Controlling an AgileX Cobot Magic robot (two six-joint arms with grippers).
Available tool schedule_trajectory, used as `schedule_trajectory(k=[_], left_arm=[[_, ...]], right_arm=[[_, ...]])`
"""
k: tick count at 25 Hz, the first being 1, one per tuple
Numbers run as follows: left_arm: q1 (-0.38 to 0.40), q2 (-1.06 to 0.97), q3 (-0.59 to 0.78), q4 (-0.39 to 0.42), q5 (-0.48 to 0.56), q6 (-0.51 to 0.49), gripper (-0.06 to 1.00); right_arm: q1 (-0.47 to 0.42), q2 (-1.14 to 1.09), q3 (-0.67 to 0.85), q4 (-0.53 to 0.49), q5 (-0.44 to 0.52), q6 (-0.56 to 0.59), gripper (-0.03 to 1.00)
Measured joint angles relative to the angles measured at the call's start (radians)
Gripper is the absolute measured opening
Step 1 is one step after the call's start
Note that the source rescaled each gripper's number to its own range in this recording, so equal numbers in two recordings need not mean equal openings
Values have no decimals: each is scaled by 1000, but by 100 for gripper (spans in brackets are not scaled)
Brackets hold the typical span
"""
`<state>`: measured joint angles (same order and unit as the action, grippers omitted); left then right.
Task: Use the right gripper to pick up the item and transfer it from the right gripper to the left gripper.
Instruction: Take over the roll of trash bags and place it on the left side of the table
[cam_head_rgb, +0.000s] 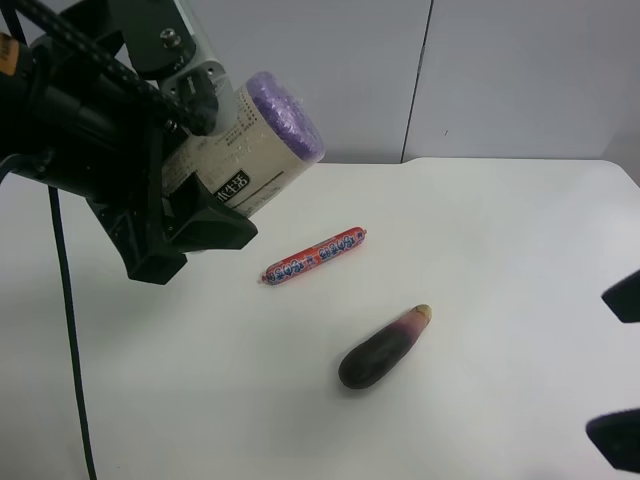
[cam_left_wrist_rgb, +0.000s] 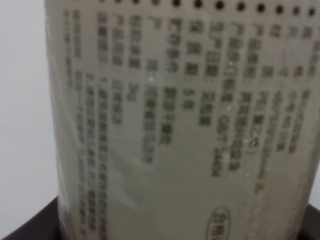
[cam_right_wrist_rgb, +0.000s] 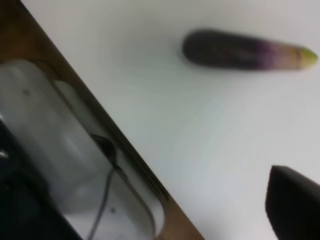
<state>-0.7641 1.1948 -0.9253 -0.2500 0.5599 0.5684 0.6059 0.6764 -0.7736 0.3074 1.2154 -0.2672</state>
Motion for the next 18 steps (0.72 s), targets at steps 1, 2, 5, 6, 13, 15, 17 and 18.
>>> schedule_trajectory(k=[1,2,5,6,13,15,17,18], left_arm=[[0,0,0,0,0,0,0],[0,0,0,0,0,0,0],[0,0,0,0,0,0,0],[0,0,0,0,0,0,0],[0,0,0,1,0,0,0],[0,0,0,2,0,0,0],[0,0,0,2,0,-3,0],[0,0,0,2,0,-3,0]], right_arm=[[0,-37,33,-22,0,1,99],[0,-69,67,-43,0,8,99],[0,-182,157,-100,0,40,99],[0,-222,180,-117,-8,59,99],[0,-452,267,-168,-145,132,99],[0,-490,268,-172,-160,138,99],[0,-504,268,-173,-161,138,99],[0,-507,268,-173,-161,138,99]])
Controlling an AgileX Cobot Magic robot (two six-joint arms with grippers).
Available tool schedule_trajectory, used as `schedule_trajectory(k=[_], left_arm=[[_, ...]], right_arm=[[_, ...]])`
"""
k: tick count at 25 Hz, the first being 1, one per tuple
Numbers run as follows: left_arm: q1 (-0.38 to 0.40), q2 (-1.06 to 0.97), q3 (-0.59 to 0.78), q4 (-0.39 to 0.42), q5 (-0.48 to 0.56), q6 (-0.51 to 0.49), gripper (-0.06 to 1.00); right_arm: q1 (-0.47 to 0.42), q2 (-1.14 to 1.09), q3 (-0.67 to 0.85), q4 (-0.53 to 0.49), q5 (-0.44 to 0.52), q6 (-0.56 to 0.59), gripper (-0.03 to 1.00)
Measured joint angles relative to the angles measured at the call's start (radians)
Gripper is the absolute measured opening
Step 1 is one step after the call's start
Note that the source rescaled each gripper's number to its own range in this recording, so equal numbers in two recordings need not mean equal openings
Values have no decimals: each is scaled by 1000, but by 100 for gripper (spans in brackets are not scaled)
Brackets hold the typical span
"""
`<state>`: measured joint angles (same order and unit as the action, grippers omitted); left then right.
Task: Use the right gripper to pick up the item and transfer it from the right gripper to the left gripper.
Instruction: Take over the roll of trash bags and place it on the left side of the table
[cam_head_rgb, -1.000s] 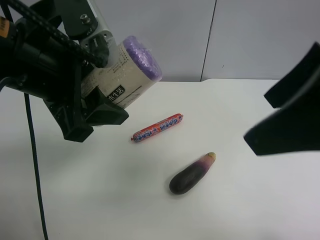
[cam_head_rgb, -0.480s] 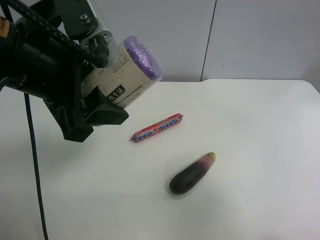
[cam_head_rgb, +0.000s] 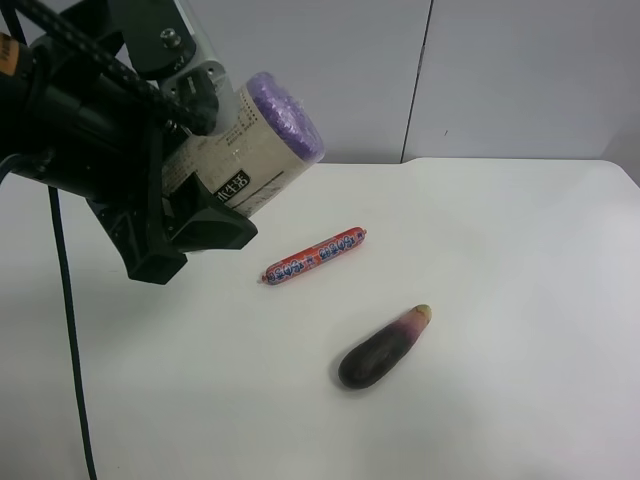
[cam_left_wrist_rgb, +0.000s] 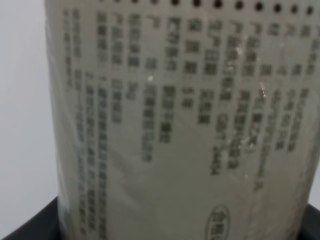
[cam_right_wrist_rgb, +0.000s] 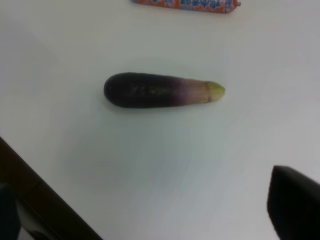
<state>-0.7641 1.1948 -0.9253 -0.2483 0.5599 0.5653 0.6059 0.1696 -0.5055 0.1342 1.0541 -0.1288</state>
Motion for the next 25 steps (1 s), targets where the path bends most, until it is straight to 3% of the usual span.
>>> schedule_trajectory(k=[15,19,25], left_arm=[[0,0,0,0,0,-1,0],[0,0,0,0,0,-1,0],[0,0,0,0,0,-1,0]], right_arm=[[-7,-2,0,19,0,0,99],[-99,-22,0,35,0,0,99],[-311,-150,0,35,0,0,99]])
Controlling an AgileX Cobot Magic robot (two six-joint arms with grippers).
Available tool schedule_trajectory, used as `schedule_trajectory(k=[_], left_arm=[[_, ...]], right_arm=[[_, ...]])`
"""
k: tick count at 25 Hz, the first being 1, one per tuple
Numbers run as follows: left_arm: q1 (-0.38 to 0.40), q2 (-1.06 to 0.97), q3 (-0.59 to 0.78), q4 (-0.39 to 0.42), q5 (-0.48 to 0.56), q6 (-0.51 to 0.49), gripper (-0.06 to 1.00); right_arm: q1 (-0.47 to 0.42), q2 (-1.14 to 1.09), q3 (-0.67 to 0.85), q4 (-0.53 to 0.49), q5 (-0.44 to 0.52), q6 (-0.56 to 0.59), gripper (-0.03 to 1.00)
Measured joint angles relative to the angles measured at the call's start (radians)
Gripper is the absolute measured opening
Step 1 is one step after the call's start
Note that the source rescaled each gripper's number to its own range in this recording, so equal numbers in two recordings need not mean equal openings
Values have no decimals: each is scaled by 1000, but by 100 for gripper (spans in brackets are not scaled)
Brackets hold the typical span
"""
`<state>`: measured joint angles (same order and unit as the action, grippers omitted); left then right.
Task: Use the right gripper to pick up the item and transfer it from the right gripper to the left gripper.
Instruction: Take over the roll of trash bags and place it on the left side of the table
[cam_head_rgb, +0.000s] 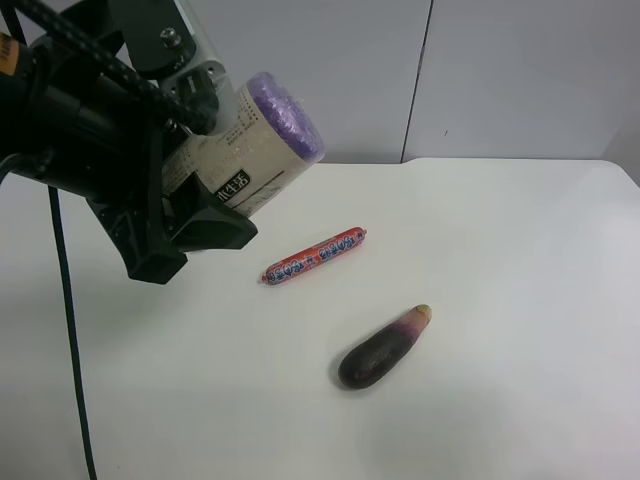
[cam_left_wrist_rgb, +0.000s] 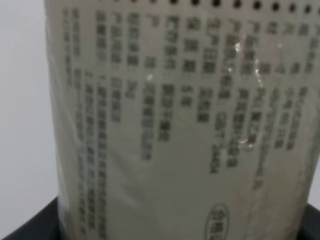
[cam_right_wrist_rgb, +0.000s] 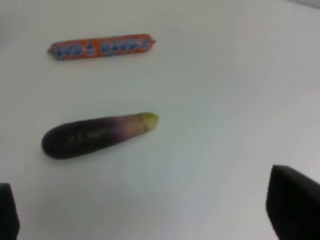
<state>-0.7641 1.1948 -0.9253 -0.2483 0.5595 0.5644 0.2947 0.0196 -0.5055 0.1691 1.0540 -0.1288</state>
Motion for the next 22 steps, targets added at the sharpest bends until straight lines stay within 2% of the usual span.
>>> schedule_trajectory(k=[4,7,14,17,22], left_arm=[[0,0,0,0,0,0,0],[0,0,0,0,0,-7,0],[4,0,0,1,-1,-101,0],[43,0,0,2,-1,-167,0],[195,6,0,2,19,-237,0]], right_arm=[[-132,-22,0,0,0,0,99],[-190,-22,0,0,0,1,99],[-202,-22,0,1,0,1,99],[-202,-22,0,1,0,1,99],[-202,-22,0,1,0,1,99]])
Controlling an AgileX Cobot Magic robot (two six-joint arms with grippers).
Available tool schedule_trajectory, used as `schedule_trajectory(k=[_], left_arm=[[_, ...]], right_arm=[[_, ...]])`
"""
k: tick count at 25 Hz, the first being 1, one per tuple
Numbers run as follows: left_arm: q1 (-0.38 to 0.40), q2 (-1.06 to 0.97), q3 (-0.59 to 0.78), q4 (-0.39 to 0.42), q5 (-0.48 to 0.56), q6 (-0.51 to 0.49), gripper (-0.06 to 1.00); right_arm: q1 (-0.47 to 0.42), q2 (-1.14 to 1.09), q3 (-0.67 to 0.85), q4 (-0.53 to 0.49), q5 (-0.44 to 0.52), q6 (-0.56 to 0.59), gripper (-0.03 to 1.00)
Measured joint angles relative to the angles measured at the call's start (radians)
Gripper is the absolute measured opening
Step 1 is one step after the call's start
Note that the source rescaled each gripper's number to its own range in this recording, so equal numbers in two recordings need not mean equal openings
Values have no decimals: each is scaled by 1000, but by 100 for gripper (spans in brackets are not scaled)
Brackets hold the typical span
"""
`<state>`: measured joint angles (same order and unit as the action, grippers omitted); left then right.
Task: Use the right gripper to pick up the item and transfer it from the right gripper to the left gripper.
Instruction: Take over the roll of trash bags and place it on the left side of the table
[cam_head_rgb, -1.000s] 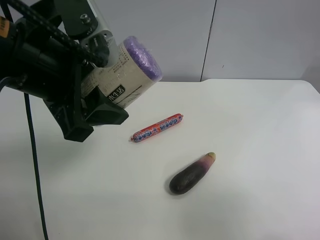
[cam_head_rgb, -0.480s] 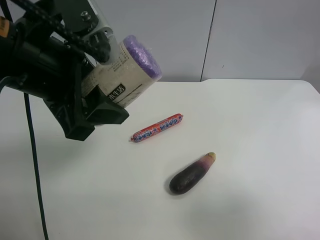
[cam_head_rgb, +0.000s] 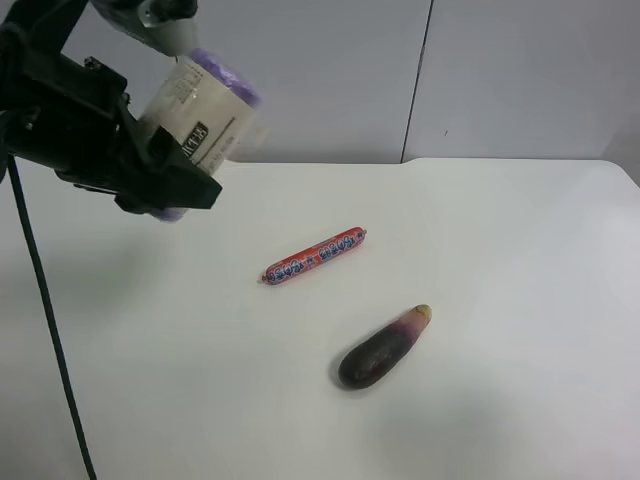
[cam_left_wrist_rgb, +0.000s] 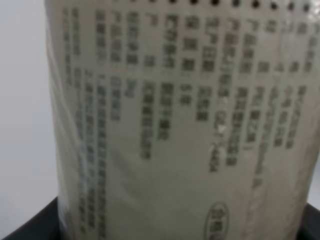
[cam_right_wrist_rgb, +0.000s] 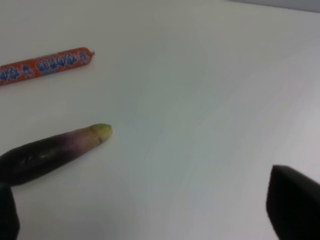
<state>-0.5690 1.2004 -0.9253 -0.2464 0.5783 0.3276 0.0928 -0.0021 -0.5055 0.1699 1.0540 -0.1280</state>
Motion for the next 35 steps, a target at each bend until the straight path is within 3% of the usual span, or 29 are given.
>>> schedule_trajectory(k=[7,14,35], left_arm=[[271,91,0,0,78,-8,0],[443,225,0,4,77,-10,0],[468,584,0,-5,-51,-10,0]], right_arm=[[0,0,0,0,0,0,99],[0,0,0,0,0,0,99],[0,0,0,0,0,0,100]])
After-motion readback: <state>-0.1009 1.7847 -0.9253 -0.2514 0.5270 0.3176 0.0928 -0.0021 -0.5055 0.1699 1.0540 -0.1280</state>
